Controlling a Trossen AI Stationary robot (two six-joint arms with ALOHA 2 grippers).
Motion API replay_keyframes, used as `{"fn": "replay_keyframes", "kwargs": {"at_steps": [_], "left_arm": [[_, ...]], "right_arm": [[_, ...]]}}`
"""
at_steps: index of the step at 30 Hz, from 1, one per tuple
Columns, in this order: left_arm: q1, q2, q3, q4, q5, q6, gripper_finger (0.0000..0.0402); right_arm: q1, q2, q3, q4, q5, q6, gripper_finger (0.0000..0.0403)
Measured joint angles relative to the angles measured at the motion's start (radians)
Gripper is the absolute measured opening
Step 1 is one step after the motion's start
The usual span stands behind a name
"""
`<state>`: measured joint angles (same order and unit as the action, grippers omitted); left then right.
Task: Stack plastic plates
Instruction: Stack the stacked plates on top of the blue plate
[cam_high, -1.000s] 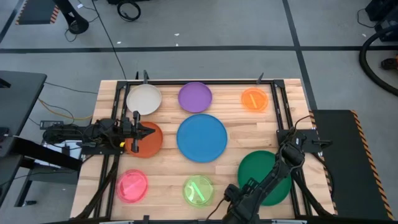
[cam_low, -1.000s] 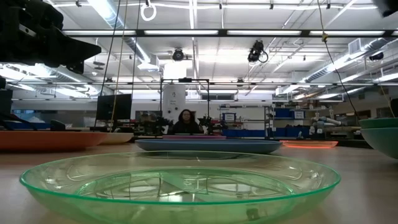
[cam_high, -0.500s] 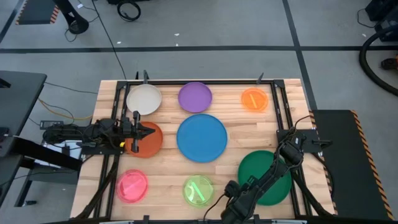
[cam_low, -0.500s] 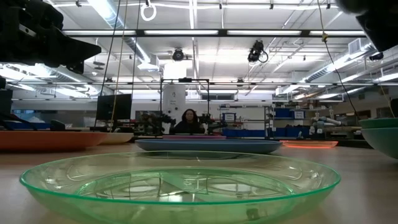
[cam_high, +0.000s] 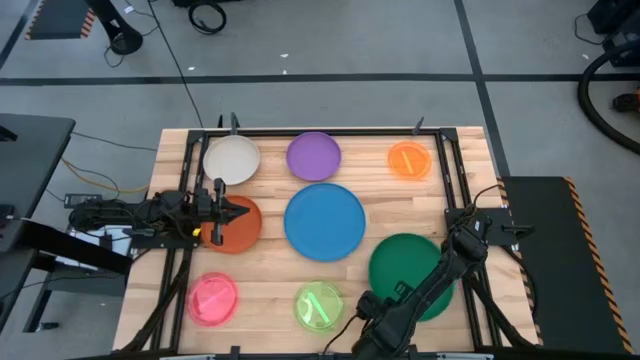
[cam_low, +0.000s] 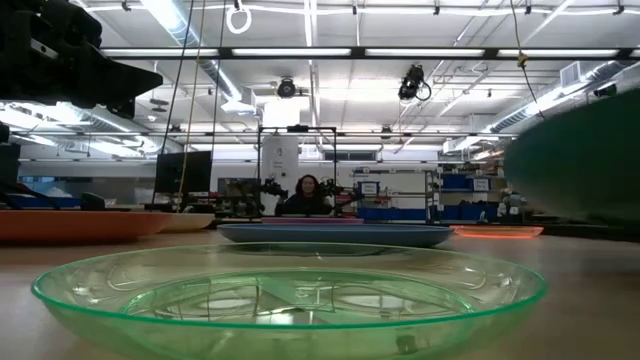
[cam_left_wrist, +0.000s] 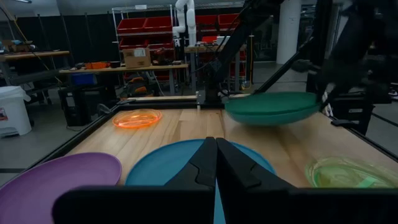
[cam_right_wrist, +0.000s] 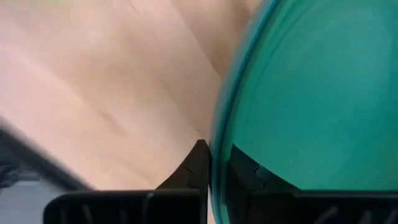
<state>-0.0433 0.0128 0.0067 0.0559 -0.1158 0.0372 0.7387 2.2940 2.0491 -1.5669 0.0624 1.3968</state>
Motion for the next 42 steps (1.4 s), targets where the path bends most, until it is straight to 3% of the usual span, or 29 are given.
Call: {"fn": "replay_keyframes", "kwargs": {"at_steps": [3, 8, 14, 18, 26, 42], "left_arm": [[0.000, 0.000, 0.000, 0.000, 0.000, 0.000, 0.0011], [0.000, 0.000, 0.000, 0.000, 0.000, 0.000, 0.0011], [0.000, 0.000, 0.000, 0.000, 0.000, 0.000, 0.0011], [0.000, 0.000, 0.000, 0.000, 0.000, 0.000, 0.0011], [0.000, 0.000, 0.000, 0.000, 0.000, 0.000, 0.0011], [0.000, 0.000, 0.000, 0.000, 0.000, 0.000, 0.0011]], "right_arm": [[-0.036, -0.004, 0.071, 0.007, 0.081, -0.110, 0.0024], [-0.112, -0.004, 0.110, -0.001, 0.203, -0.438, 0.0024], [-0.217, -0.003, 0.114, 0.024, 0.326, -0.967, 0.0024], [-0.287, -0.003, 0.114, 0.080, 0.390, -1.124, 0.0024], [-0.398, 0.013, 0.004, 0.218, 0.306, -1.116, 0.0024], [-0.408, 0.012, -0.141, 0.345, 0.333, -1.172, 0.0037]]}}
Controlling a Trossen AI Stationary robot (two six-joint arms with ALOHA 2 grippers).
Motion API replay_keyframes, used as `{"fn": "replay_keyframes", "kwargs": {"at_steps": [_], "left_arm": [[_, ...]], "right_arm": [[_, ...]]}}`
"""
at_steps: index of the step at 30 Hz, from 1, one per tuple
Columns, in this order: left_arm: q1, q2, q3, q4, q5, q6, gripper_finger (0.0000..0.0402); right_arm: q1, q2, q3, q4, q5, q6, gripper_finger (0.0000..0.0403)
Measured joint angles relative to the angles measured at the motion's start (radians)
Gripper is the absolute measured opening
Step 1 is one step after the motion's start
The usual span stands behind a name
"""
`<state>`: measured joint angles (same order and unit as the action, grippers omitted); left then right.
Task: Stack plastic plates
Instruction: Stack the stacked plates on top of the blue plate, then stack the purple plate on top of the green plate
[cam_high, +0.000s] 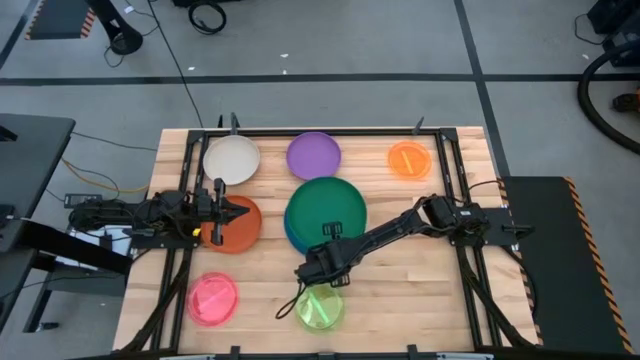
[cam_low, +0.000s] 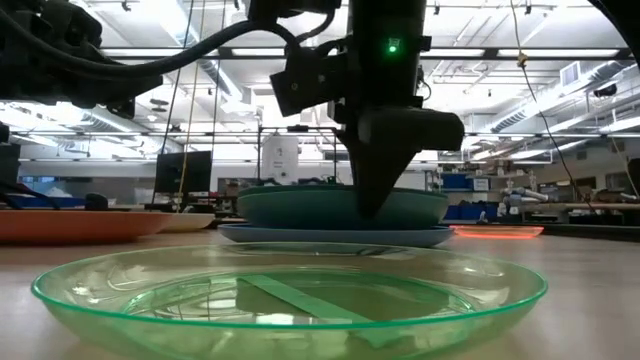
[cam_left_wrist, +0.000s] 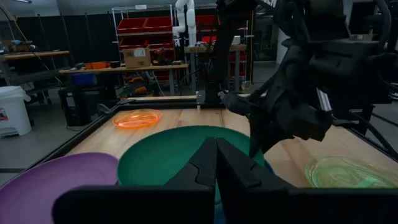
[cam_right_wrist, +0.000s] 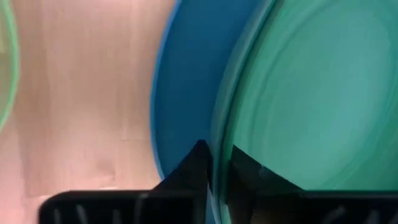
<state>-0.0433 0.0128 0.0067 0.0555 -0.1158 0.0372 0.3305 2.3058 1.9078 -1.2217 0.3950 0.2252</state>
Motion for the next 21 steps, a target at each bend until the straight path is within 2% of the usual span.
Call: {"fn": "replay_keyframes", "kwargs": {"at_steps": [6, 10, 17, 21], "left_arm": [[0.000, 0.000, 0.000, 0.000, 0.000, 0.000, 0.0011], [0.000, 0.000, 0.000, 0.000, 0.000, 0.000, 0.0011], [0.000, 0.000, 0.000, 0.000, 0.000, 0.000, 0.0011], [0.000, 0.000, 0.000, 0.000, 0.000, 0.000, 0.0011]], "right_arm": [[0.001, 0.000, 0.000, -0.001, -0.013, 0.001, 0.0115], [0.012, 0.000, 0.029, -0.035, -0.016, 0.007, 0.0147], [0.044, -0.002, 0.238, -0.120, -0.019, 0.007, 0.0168], [0.044, -0.002, 0.363, -0.098, 0.028, 0.017, 0.0167]]}}
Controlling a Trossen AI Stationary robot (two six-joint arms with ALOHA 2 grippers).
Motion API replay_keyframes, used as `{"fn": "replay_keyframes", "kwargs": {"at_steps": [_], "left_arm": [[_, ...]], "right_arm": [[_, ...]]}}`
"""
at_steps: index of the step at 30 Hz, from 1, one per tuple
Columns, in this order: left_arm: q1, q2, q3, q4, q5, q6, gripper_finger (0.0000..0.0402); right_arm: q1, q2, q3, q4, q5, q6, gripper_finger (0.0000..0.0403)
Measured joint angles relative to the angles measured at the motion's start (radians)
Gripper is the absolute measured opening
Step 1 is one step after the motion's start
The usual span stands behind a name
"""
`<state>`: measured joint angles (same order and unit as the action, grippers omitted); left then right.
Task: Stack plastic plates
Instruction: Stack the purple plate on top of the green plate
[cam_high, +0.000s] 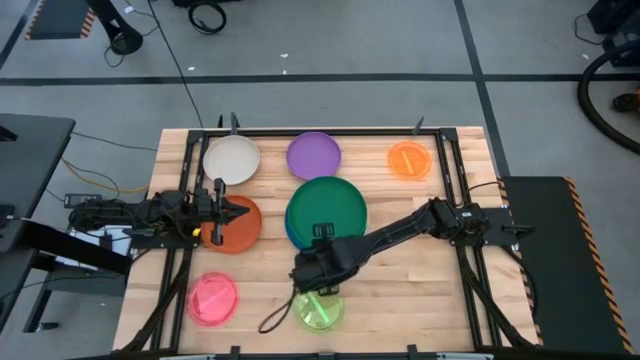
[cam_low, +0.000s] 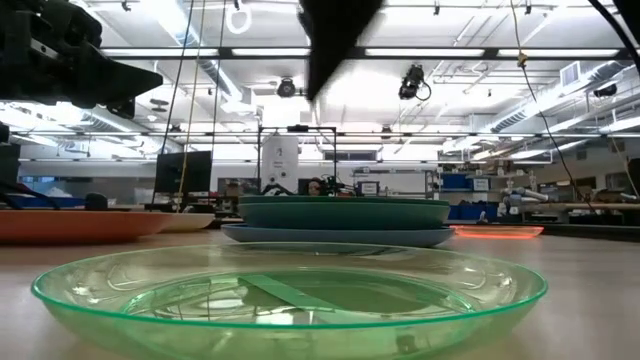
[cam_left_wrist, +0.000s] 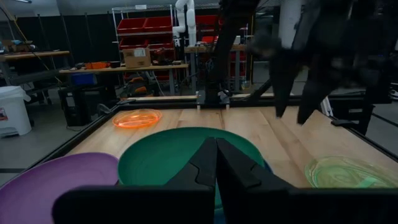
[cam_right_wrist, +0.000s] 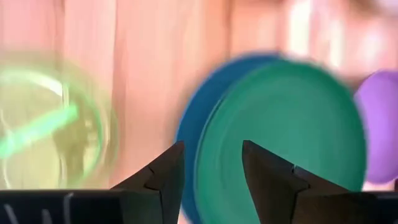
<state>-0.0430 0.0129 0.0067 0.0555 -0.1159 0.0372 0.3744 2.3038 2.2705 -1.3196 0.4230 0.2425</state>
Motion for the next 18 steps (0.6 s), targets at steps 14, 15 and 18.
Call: {"fn": "replay_keyframes", "kwargs": {"at_steps": [14, 15, 18], "left_arm": [[0.000, 0.000, 0.000, 0.000, 0.000, 0.000, 0.0011], [0.000, 0.000, 0.000, 0.000, 0.000, 0.000, 0.0011], [0.000, 0.000, 0.000, 0.000, 0.000, 0.000, 0.0011]], "right_arm": [[-0.099, -0.009, 0.085, 0.213, 0.131, -0.087, 0.0162], [-0.131, -0.009, 0.085, 0.210, 0.129, -0.091, 0.0161], [-0.250, -0.009, 0.085, 0.171, 0.051, -0.110, 0.0161]]}}
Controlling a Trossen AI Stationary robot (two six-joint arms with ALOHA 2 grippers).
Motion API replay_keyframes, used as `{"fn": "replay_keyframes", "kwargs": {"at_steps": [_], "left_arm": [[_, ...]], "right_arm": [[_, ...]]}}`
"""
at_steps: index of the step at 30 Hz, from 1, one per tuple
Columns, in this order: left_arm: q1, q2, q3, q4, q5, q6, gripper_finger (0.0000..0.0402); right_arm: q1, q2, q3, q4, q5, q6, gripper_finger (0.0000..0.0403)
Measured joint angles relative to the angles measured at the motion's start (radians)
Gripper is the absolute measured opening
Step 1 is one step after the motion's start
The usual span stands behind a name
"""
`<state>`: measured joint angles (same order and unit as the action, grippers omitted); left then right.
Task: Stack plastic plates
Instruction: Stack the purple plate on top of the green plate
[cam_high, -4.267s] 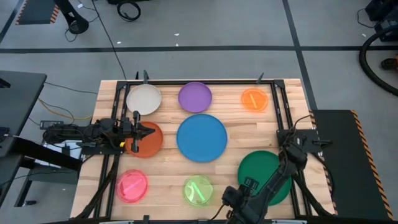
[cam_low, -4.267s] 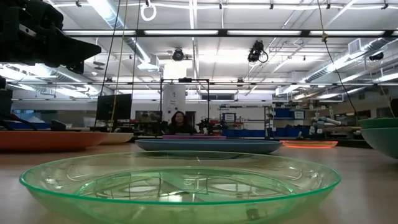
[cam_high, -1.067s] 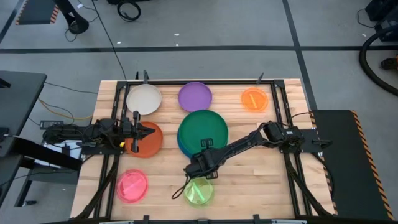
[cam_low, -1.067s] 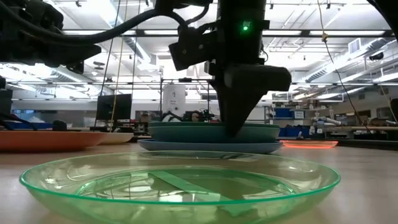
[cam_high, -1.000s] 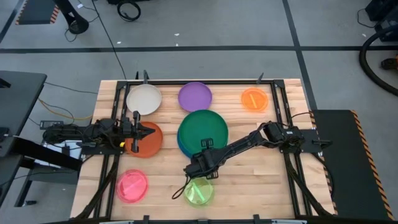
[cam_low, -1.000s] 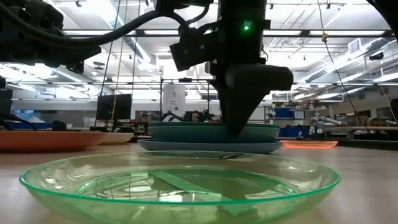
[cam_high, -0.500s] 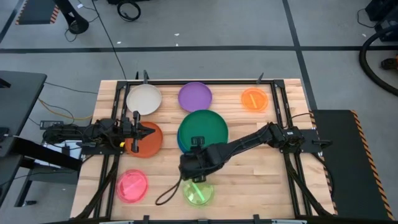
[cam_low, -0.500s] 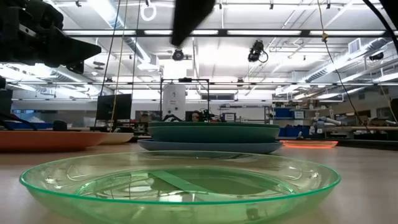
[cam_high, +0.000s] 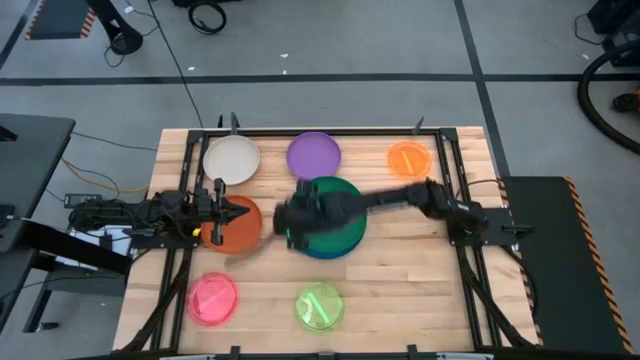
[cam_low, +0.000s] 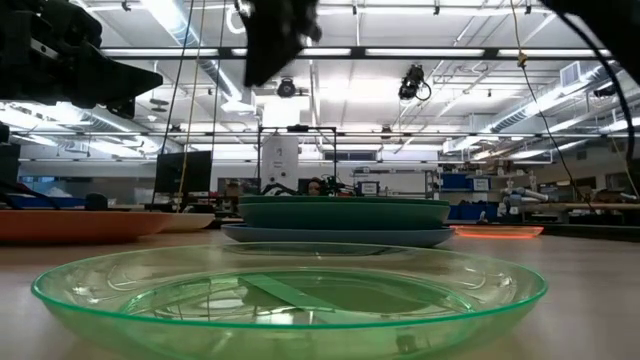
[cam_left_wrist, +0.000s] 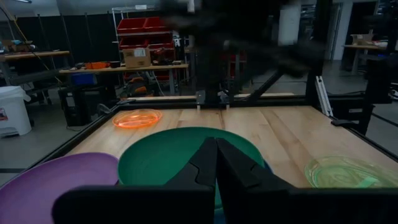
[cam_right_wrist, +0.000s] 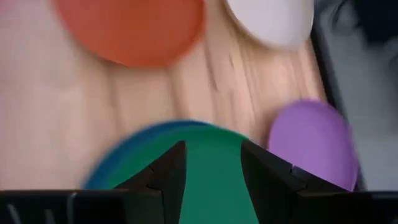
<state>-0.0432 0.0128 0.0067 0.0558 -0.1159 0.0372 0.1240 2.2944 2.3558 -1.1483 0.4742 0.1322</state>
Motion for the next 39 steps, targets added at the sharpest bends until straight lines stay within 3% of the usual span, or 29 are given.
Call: {"fn": "replay_keyframes", "kwargs": {"at_steps": [9, 16, 26, 34, 39], "left_arm": [[0.000, 0.000, 0.000, 0.000, 0.000, 0.000, 0.0011], [0.000, 0.000, 0.000, 0.000, 0.000, 0.000, 0.0011], [0.000, 0.000, 0.000, 0.000, 0.000, 0.000, 0.0011], [0.000, 0.000, 0.000, 0.000, 0.000, 0.000, 0.0011], [0.000, 0.000, 0.000, 0.000, 0.000, 0.000, 0.0011]], "right_arm": [[-0.465, 0.001, -0.064, 0.001, -0.212, 0.063, 0.0175], [-0.718, 0.002, -0.227, 0.047, -0.363, 0.204, 0.0193], [-0.752, 0.002, -0.376, 0.140, -0.453, 0.312, 0.0186], [-0.747, 0.002, -0.476, 0.221, -0.568, 0.403, 0.0152], [-0.746, 0.002, -0.486, 0.258, -0.568, 0.438, 0.0127]]}}
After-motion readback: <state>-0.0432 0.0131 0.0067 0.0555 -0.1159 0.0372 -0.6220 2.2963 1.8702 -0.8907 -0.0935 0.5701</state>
